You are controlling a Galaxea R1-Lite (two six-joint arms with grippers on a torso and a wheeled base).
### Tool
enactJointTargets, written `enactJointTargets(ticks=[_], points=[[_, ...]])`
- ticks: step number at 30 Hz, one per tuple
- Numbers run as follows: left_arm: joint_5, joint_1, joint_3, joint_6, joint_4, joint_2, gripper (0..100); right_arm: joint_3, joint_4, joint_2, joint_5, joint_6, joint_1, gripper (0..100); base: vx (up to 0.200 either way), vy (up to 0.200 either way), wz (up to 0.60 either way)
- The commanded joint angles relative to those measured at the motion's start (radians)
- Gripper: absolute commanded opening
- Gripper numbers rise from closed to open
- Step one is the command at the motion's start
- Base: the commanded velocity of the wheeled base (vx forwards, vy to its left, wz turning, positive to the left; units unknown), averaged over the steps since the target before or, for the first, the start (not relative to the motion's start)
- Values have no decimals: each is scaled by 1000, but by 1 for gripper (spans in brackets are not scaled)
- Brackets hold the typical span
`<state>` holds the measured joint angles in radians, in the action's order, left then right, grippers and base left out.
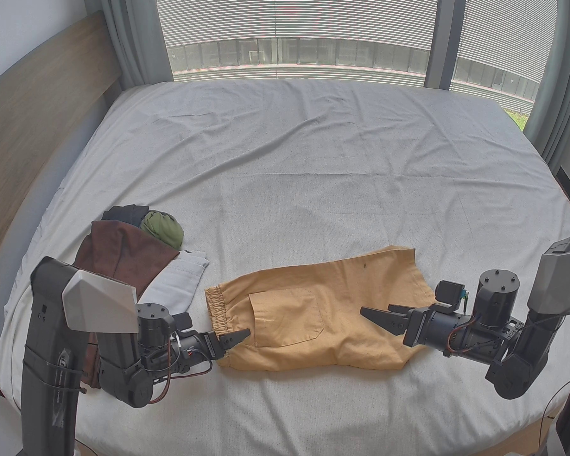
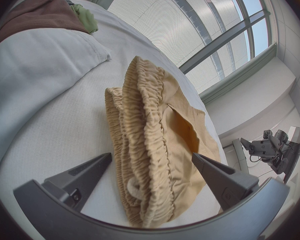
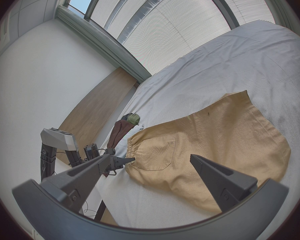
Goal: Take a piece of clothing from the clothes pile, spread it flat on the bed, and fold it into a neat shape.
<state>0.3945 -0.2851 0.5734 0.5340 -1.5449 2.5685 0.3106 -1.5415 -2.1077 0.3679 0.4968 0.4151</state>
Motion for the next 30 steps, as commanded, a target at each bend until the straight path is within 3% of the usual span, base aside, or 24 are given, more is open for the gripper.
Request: enactJointTargets(ticks=[1,10,24,25,30], points=[[0,-17,54,29,2,19,100,-1,0,-5,0,2,2,100,0,0,0],[-17,-32,135,109,2,24,100,-1,0,-5,0,2,4,100,0,0,0],[-22,-31,143,144,2,30,100,-1,0,-18,0,3,2,100,0,0,0],[-22,-31,143,155,2,29,0,-1,0,-20,0,3,4,100,0,0,0],[-22,-25,138,170,0,21,0,-1,0,-34,0,2,2,100,0,0,0]])
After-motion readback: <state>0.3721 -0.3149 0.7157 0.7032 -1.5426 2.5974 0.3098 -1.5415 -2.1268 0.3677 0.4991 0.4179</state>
